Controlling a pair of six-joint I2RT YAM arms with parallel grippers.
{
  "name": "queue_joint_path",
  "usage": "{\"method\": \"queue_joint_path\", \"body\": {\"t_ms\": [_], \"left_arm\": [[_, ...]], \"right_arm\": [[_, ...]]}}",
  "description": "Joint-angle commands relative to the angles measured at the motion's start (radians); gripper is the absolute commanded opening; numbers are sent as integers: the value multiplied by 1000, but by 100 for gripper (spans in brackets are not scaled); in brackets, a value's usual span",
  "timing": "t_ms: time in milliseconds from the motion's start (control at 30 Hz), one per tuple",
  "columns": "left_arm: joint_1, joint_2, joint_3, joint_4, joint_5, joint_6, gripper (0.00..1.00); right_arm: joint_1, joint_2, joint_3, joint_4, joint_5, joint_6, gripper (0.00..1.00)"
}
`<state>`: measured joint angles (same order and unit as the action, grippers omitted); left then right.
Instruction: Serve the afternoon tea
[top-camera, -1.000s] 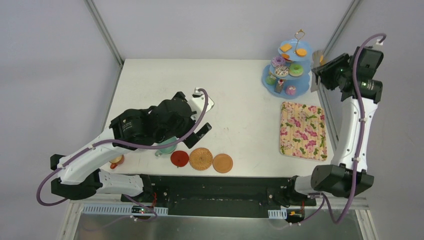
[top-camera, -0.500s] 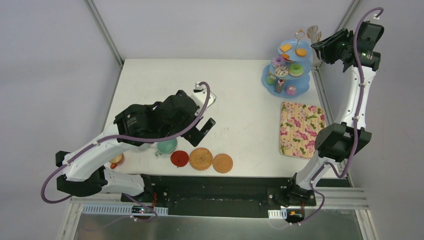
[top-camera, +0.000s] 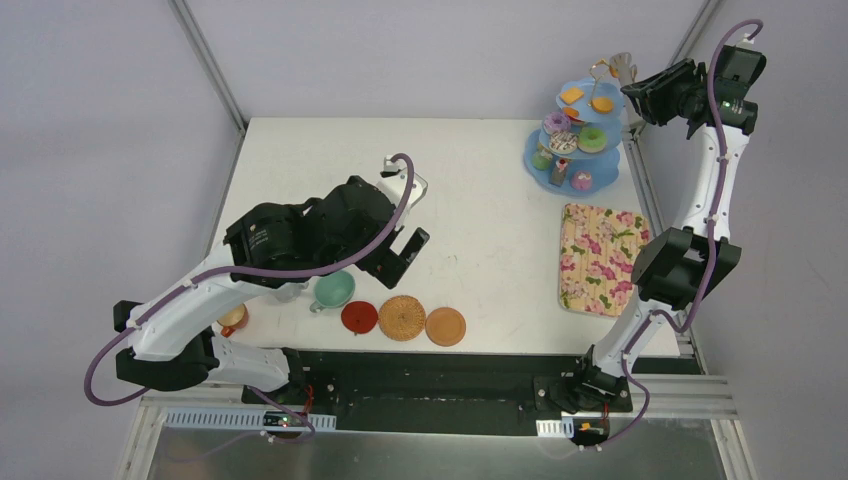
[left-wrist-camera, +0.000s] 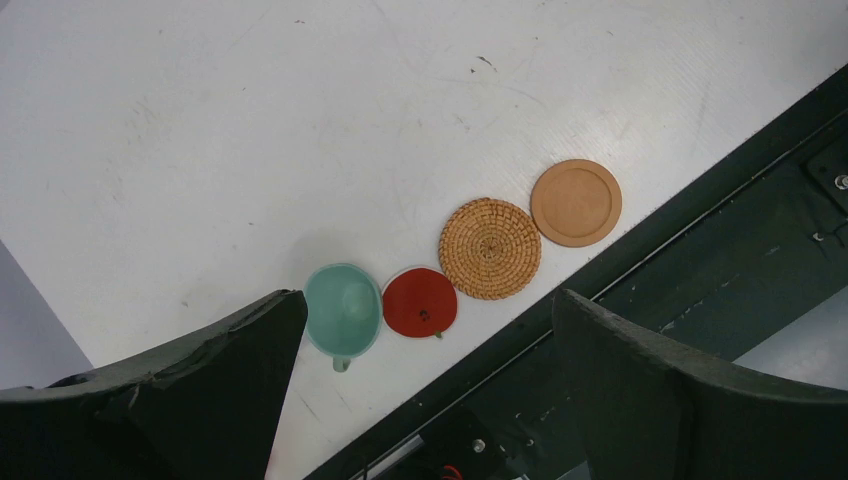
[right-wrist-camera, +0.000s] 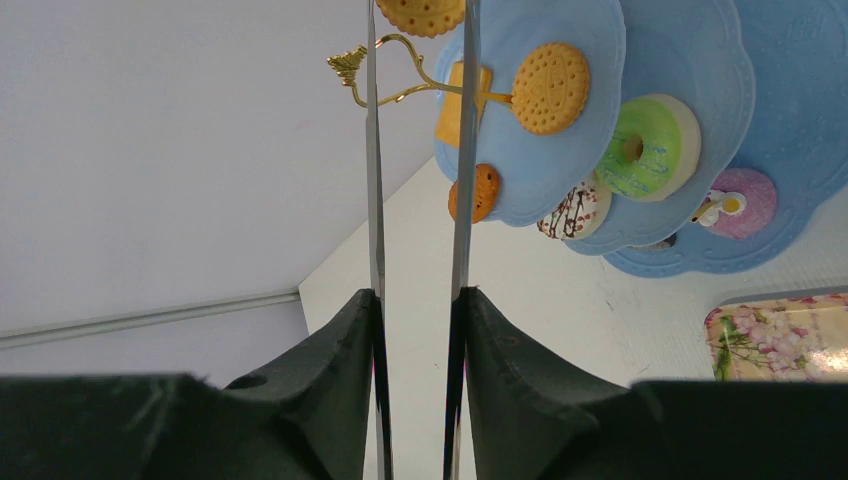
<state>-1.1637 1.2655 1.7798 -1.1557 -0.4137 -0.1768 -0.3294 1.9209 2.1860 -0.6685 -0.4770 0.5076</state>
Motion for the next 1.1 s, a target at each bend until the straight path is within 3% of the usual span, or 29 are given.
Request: {"method": "queue_joint_path", "body": {"t_ms": [0,1067], "left_arm": [[1,11,36,-29,-33,-21,100],[1,33,39,-25,-30,-3,100]], "right_arm": [[-3,1,22,45,-43,0,24],[-5,60,-42,23,-52,-28,37]]}}
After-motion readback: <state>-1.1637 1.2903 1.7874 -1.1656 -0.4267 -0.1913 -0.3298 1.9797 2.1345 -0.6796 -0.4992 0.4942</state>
